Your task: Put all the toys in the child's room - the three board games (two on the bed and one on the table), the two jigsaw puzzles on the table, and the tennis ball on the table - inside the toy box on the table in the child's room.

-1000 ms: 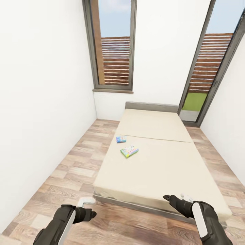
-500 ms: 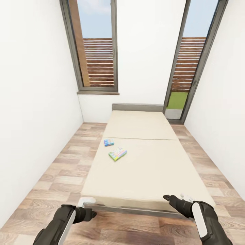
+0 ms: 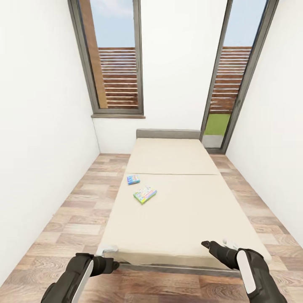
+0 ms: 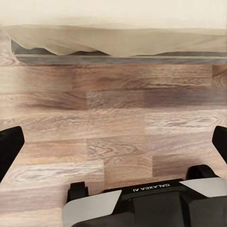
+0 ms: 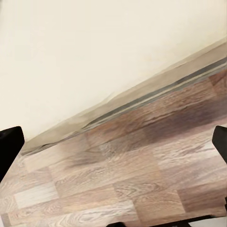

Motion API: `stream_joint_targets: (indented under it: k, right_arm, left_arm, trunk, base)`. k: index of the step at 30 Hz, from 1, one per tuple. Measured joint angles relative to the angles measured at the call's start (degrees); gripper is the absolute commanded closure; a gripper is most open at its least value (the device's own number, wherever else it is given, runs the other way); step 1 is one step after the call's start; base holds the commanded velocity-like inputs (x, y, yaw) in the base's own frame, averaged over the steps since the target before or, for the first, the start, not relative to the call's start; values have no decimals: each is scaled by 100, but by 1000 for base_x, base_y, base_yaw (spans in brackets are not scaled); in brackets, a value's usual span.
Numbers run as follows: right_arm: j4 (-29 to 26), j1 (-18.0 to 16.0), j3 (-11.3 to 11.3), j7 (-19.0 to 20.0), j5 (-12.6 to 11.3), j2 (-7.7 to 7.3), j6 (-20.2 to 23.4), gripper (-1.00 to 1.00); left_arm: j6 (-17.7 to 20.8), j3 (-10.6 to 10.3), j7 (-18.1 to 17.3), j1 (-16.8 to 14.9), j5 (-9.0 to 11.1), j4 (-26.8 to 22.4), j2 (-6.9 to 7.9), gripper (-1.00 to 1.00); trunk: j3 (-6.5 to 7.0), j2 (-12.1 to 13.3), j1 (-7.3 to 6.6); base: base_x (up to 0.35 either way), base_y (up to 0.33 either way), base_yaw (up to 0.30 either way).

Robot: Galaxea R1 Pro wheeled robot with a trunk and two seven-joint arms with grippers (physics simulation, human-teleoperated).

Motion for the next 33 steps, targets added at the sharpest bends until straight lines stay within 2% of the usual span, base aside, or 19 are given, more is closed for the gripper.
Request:
stream_joint_targets:
  k: [6,24,28,30,33]
  right_arm:
    - [2,0,-1,4,-5,0,-11,-100]
    - [-146,-1,43,14,-2,14,-25,-100]
    - [-396,-13,257,1,-7,23,-7,-100]
    - [-622,-45,493,-8,-14,46,0,-100]
    - [-915,-93,686,-39,-6,202,-3,-100]
  left_arm:
    - [4,1,0,-1,0,2,-7,-100]
    - [27,11,-3,0,0,2,-8,-100]
    - [32,21,-1,1,0,2,-8,-100]
    - [29,31,0,2,-2,12,-3,-100]
    - [33,71,-1,-1,-2,17,6,-100]
  trunk:
    - [0,0,0]
    - [324,721,-395]
    - [396,882,-483]
    - [432,963,-527]
    - [451,1005,-550]
  base:
    - [6,4,-1]
    - [0,0,0]
    - [0,0,0]
    - [0,0,0]
    - [0,0,0]
